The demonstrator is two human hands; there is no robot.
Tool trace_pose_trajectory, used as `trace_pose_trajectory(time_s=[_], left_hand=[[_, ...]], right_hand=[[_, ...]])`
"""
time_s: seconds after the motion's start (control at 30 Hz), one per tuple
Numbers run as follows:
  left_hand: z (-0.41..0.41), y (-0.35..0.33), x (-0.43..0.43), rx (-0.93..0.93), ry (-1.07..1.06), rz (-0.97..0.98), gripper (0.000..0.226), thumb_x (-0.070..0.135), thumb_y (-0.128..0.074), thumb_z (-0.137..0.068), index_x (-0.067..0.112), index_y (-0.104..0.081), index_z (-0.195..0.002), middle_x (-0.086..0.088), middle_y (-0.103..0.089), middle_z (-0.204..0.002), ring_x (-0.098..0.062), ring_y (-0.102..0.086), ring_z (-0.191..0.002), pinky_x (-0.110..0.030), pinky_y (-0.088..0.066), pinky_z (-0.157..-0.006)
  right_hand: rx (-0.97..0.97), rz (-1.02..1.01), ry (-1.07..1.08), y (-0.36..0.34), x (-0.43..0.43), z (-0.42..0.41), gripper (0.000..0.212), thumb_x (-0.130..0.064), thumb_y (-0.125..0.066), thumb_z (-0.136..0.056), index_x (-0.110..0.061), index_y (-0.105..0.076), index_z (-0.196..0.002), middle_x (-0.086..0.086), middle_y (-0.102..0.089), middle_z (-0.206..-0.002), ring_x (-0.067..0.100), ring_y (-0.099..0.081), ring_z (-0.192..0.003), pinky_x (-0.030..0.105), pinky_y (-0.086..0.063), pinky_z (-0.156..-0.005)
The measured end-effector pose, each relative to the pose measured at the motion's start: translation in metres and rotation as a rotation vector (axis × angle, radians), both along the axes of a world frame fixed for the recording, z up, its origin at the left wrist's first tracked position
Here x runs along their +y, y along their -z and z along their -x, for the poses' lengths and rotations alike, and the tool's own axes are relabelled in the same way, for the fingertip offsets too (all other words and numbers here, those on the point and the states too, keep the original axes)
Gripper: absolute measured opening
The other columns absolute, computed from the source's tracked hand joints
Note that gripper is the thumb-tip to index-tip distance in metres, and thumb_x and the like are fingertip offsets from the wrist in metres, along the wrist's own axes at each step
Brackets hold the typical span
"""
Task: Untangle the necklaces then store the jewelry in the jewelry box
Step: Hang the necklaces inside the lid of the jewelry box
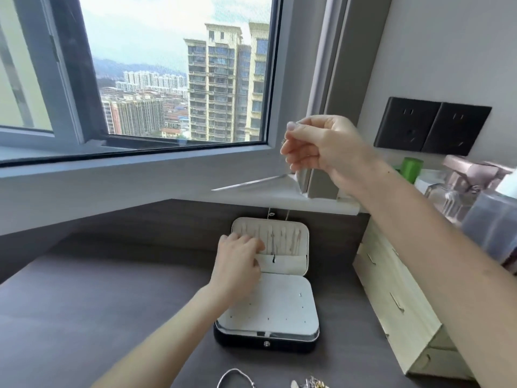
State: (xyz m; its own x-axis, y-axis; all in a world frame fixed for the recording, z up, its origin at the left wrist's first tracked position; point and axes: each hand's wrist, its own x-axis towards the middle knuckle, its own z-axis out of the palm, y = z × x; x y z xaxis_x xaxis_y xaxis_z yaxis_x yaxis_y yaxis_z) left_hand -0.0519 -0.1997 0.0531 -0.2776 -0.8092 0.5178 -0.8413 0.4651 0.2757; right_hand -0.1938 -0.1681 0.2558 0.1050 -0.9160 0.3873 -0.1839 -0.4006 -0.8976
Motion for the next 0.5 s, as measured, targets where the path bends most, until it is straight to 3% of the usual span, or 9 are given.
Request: trace_pose_trajectory(time_s=[0.07,0.23,0.33,0.5], left_hand=[[0.002,0.01,-0.005,-0.034,-0.008,0.04,0.03,0.007,-0.05,-0.052,0.02,-0.066,-0.073,0.008,-0.061,-0.064,-0.023,-0.054,-0.062,-0.03,-0.028,-0.062],[0.008,0.019,-0.007,-0.039,-0.02,0.078,0.017,0.014,-0.044,-0.062,0.02,-0.06,-0.065,0.006,-0.054,-0.063,-0.02,-0.049,-0.062,-0.031,-0.009,-0.062],[0.01,0.02,-0.006,0.04,0.001,0.094,0.023,0.021,-0.034,-0.063,0.018,-0.057,-0.061,0.006,-0.051,-0.063,-0.018,-0.044,-0.063,-0.03,-0.011,-0.062],[0.009,0.016,-0.002,0.165,0.069,0.129,0.018,0.021,-0.036,-0.061,0.022,-0.054,-0.059,0.01,-0.051,-0.063,-0.015,-0.043,-0.065,-0.027,-0.017,-0.065]], right_hand=[[0.018,0.003,0.003,0.001,-0.012,-0.002,0.014,-0.013,-0.059,-0.091,-0.007,-0.061,-0.078,0.008,-0.066,-0.069,0.017,-0.061,-0.058,0.029,-0.054,-0.058],[0.026,-0.008,0.023,0.006,-0.037,-0.005,0.013,-0.013,-0.059,-0.091,-0.006,-0.061,-0.08,0.009,-0.066,-0.07,0.016,-0.061,-0.058,0.028,-0.053,-0.058],[0.022,-0.006,0.03,0.008,-0.046,-0.004,0.013,-0.014,-0.059,-0.091,-0.007,-0.062,-0.08,0.008,-0.067,-0.071,0.016,-0.061,-0.059,0.028,-0.052,-0.058],[0.015,-0.017,0.003,0.01,-0.051,-0.003,0.014,-0.014,-0.058,-0.092,-0.006,-0.061,-0.08,0.008,-0.066,-0.071,0.017,-0.061,-0.06,0.027,-0.051,-0.057]])
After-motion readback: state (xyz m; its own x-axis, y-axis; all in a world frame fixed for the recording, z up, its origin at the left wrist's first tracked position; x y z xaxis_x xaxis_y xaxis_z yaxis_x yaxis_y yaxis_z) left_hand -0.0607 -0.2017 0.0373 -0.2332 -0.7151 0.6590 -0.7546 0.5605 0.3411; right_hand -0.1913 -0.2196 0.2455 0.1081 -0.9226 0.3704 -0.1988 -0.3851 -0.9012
